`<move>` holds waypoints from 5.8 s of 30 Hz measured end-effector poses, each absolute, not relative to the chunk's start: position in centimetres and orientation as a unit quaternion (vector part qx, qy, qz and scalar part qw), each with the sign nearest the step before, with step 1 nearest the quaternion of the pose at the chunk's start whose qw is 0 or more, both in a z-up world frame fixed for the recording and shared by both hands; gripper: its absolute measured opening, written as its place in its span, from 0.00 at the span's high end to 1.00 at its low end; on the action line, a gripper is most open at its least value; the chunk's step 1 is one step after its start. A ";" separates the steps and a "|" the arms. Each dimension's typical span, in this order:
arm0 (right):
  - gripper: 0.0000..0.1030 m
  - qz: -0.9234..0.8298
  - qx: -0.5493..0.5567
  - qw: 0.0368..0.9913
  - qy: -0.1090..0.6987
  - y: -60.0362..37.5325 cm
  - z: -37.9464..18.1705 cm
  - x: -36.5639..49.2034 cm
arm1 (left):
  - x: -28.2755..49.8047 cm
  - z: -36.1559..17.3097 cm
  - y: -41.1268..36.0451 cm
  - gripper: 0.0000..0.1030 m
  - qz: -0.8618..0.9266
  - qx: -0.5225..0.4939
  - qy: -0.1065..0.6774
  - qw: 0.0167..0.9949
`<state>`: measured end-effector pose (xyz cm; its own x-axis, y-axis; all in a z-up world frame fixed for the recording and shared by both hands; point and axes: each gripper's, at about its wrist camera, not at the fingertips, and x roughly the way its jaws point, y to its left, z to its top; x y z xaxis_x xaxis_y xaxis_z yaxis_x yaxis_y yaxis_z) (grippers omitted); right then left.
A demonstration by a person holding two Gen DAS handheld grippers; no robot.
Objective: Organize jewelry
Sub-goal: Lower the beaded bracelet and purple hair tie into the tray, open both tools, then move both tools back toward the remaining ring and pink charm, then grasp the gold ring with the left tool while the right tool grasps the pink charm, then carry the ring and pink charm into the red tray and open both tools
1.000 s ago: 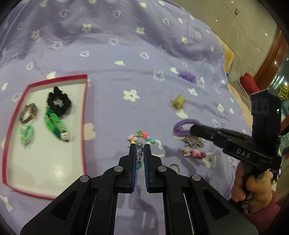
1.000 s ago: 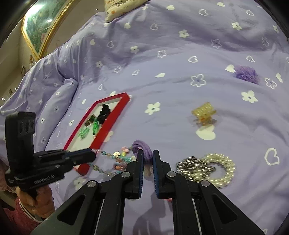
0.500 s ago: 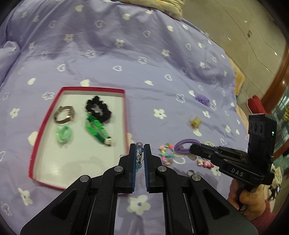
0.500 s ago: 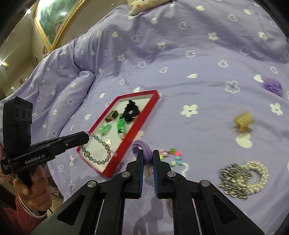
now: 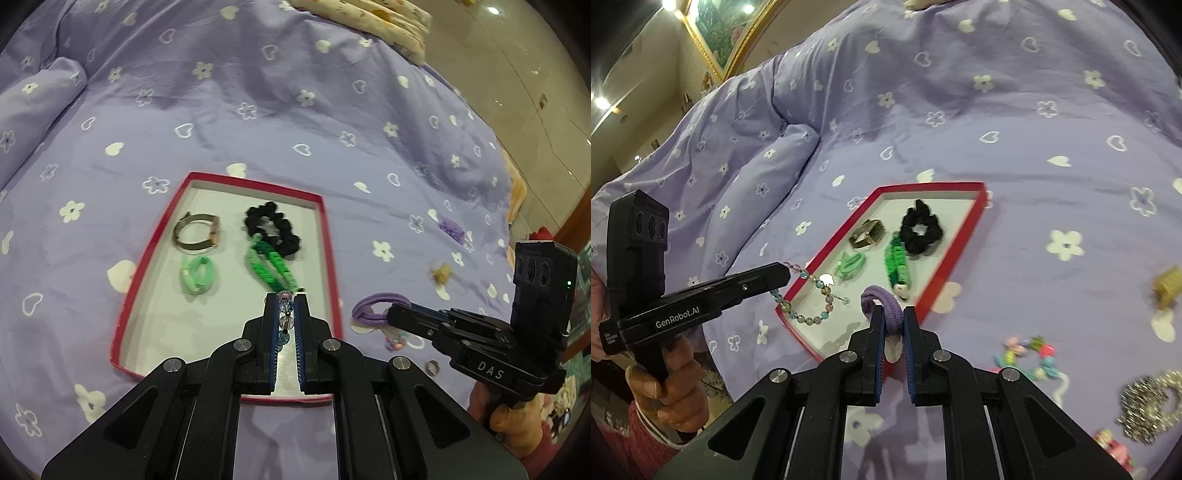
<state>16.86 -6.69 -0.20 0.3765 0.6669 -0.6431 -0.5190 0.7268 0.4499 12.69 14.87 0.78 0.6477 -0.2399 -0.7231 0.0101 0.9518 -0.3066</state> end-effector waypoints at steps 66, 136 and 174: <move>0.67 0.352 0.046 0.819 0.452 -1.8 -2.4 19.5 | 16.5 -5.5 21.2 0.63 0.024 -0.171 0.467 0.867; 0.73 0.250 0.051 0.840 0.479 -25.1 -6.5 11.9 | 13.2 -7.3 -9.0 0.79 -0.265 0.056 0.493 0.827; 0.83 0.357 0.078 0.823 0.436 -10.0 -1.6 12.9 | 10.6 -2.7 12.4 0.80 -0.093 -0.114 0.431 0.890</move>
